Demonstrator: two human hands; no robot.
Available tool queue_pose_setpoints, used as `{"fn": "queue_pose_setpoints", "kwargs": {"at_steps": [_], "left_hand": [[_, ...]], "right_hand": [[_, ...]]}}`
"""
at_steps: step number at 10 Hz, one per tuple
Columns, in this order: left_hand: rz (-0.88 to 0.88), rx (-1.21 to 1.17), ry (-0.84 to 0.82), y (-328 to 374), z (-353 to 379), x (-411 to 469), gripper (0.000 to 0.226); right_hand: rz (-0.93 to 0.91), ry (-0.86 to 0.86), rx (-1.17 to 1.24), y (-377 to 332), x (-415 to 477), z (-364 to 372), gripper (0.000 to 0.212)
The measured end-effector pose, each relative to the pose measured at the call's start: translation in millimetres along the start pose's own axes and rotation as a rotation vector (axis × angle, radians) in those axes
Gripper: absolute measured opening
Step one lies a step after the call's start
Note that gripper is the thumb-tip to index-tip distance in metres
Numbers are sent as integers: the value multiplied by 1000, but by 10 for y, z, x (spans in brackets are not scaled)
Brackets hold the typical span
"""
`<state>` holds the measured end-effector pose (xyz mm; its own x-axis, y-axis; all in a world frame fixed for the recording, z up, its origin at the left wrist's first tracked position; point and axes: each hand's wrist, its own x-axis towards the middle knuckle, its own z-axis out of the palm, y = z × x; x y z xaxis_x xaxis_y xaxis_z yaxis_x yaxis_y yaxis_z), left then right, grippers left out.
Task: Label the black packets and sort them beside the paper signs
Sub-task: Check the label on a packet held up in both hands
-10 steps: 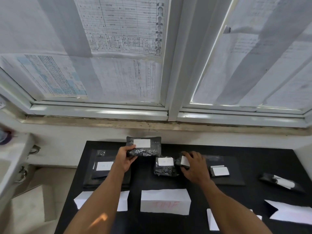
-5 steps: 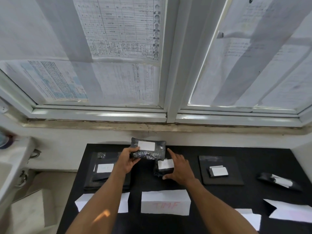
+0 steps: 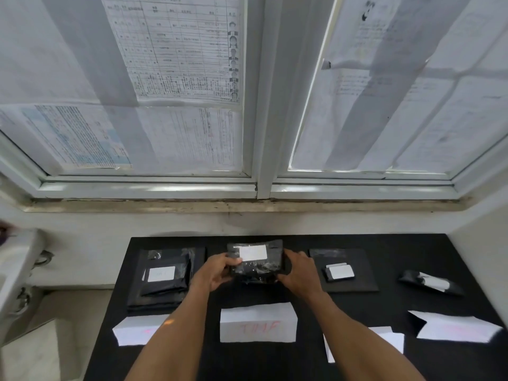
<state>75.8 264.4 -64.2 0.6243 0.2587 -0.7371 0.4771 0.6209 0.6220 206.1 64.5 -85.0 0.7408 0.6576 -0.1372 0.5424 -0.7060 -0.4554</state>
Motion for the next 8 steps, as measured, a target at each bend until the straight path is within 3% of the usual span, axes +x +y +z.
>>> {"fn": "queue_pose_setpoints", "kwargs": {"at_steps": [1, 2, 4, 5, 6, 7, 8], "left_hand": [[-51, 142, 68, -48, -25, -27, 31], [-23, 132, 140, -72, 15, -27, 39], [-10, 80, 164, -54, 83, -95, 25], [-11, 182, 211, -25, 82, -185, 8], [30, 260, 292, 18, 69, -273, 8], [125, 396, 326, 115, 76, -389, 18], [309, 685, 339, 395, 213, -613, 54]], "right_hand": [[8, -59, -40, -4, -73, 25, 61], [38, -91, -53, -14, -129, 31, 57], [99, -129, -88, -47, -165, -14, 64], [114, -155, -94, -53, -186, -34, 73], [162, -222, -111, -91, -224, -119, 93], [179, -221, -109, -152, -273, -272, 95], [150, -73, -2, -287, -223, -648, 88]]}}
